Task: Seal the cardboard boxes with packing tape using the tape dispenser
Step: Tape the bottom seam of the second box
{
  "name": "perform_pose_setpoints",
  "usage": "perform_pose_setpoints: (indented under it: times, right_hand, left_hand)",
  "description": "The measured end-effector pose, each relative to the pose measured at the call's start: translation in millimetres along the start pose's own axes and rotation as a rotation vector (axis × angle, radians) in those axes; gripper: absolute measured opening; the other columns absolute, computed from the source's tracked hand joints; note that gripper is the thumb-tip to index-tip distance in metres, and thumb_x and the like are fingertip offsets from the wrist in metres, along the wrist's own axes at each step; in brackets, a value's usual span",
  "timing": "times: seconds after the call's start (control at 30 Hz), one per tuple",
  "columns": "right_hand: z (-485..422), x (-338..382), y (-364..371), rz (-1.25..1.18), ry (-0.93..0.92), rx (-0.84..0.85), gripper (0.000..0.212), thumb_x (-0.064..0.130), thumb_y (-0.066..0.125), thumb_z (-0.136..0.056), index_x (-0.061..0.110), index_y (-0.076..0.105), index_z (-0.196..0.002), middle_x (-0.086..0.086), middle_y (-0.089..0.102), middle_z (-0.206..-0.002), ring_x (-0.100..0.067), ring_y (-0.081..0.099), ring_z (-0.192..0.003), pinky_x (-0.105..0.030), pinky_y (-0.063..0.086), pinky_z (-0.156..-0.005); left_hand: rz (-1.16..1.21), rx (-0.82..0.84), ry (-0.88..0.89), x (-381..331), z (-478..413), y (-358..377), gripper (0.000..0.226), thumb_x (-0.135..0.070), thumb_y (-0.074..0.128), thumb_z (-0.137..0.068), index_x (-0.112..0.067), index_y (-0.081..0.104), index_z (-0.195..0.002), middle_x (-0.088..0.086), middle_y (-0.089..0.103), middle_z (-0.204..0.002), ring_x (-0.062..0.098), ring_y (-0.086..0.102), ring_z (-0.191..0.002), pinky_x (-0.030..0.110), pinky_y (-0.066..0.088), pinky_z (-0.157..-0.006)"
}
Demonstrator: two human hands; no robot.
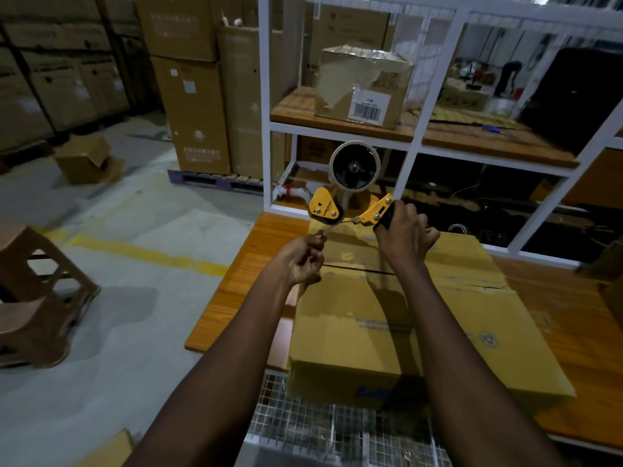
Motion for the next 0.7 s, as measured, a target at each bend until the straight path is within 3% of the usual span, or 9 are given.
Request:
perform_pose_setpoints:
  times: [0.13, 0.27, 0.37, 0.53, 0.7]
  right_hand:
    - [6, -1, 6, -0.001, -0.034, 0.03, 0.033, 0.03, 0.061, -0.089, 0.021, 0.052, -0.12, -0.004, 0.052, -0.116, -0.029, 0.045, -0.106, -0.042, 0.028, -0.084]
    - [10, -19, 12, -0.04, 0.0, 0.016, 0.035, 0.029, 0.061, -0.088, 0.023, 0.052, -0.121, -0.004, 0.051, -0.115, -0.029, 0.044, -0.107, -0.044, 0.027, -0.086]
    - [15, -26, 23, -0.035, -0.018, 0.042, 0.034, 0.026, 0.061, -0.087, 0.021, 0.05, -0.118, -0.006, 0.05, -0.116, -0.031, 0.043, -0.108, -0.044, 0.027, -0.087]
    - [29, -25, 37, -0.054, -0.031, 0.064, 0.043, 0.018, 0.061, -0.086, 0.019, 0.048, -0.127, -0.007, 0.048, -0.12, -0.033, 0.042, -0.108, -0.049, 0.029, -0.095]
    - [38, -19, 39, 0.001, -0.091, 0.062, 0.042, 0.011, 0.061, -0.081, 0.021, 0.048, -0.12, -0.007, 0.047, -0.115, -0.031, 0.042, -0.106, -0.049, 0.027, -0.098]
  left_hand:
    - [-0.498, -0.081, 0.17, -19, -1, -19, 0.025, -0.008, 0.038, -0.101, -0.012, 0.053, -0.081, 0.0, 0.041, -0.062, 0.006, 0.038, -0.036, 0.025, 0.037, -0.051]
    - [-0.727, -0.067, 0.274, -32, 2, -49, 0.027, -0.017, 0.046, -0.104, -0.014, 0.05, -0.078, -0.001, 0.045, -0.057, 0.007, 0.039, -0.04, 0.023, 0.04, -0.041]
    - [-0.885, 0.01, 0.313, -39, 3, -57, 0.025, -0.021, 0.048, -0.104, -0.014, 0.049, -0.08, -0.003, 0.048, -0.058, 0.009, 0.042, -0.043, 0.027, 0.047, -0.045]
    - [-0.906, -0.018, 0.284, -44, -4, -67, 0.022, -0.023, 0.05, -0.102, -0.012, 0.054, -0.083, 0.002, 0.051, -0.064, 0.014, 0.048, -0.049, 0.032, 0.053, -0.053]
    - [-1.007, -0.044, 0.329, -39, -16, -76, 0.021, -0.022, 0.057, -0.1, -0.012, 0.051, -0.082, 0.003, 0.049, -0.064, 0.014, 0.045, -0.05, 0.029, 0.05, -0.049]
Point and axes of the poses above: each hand's wrist, its own z-axis away from the middle knuckle, its own y-axis out of the palm, x = y × z, the point moved 7 cm from there along -z, towards the middle knuckle
